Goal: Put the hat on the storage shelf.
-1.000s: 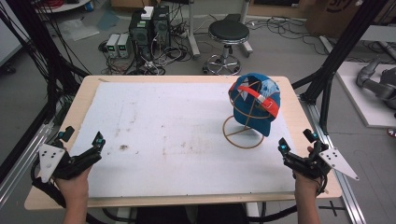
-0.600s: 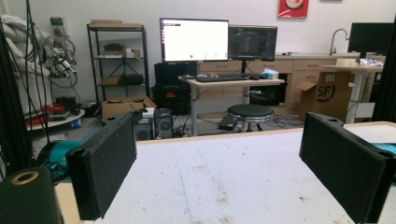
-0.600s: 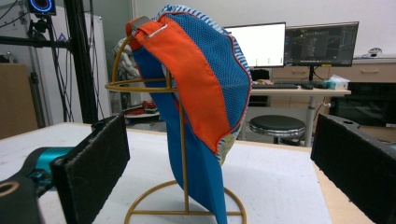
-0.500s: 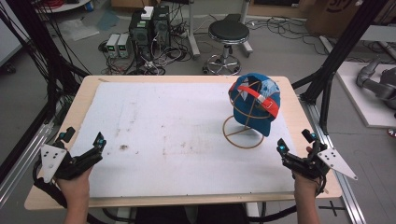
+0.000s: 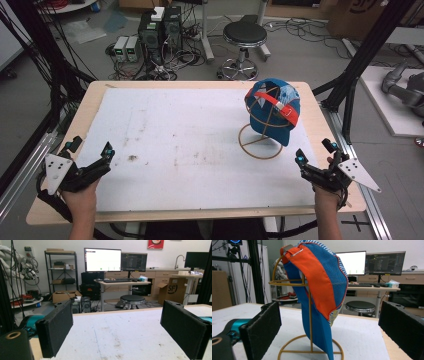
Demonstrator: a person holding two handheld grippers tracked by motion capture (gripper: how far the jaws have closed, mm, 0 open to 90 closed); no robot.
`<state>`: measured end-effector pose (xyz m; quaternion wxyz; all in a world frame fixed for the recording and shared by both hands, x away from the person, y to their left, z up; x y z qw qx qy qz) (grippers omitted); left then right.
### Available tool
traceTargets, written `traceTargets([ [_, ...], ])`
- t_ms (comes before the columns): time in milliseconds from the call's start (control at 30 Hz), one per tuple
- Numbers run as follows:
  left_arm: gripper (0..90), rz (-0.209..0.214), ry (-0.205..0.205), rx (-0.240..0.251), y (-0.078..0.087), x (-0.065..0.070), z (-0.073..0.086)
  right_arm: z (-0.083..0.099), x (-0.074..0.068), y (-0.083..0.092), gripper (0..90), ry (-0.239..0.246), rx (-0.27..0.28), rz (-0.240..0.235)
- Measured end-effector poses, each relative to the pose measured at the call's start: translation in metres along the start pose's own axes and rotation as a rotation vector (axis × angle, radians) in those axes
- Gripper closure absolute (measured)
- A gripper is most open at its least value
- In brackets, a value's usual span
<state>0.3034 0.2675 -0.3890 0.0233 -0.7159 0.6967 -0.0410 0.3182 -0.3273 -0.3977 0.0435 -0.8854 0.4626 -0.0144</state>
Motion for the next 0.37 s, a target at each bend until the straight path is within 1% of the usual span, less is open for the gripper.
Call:
traceTargets([
  [100,11.7,-0.005,-0.004,0.003,0.0002,-0.0003,-0.0003,-0.0001,0.0000,0.0000,4.1,0.001,0.000,-0.001],
  [367,11.7,0.006,0.001,-0.001,-0.0006,0.0006,-0.0005,-0.0011,0.0001,-0.0001,4.1,0.000,0.004,-0.007],
])
Point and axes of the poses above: each handheld gripper's, and its own axes: y roughly backward along the jaws, z roughly out of its underside, x roughly to its right, the point moved 7 cm from there along -y, roughly forward along the jaws, and after that the axes turned 12 degrees about -z, right-handed, at the moved point
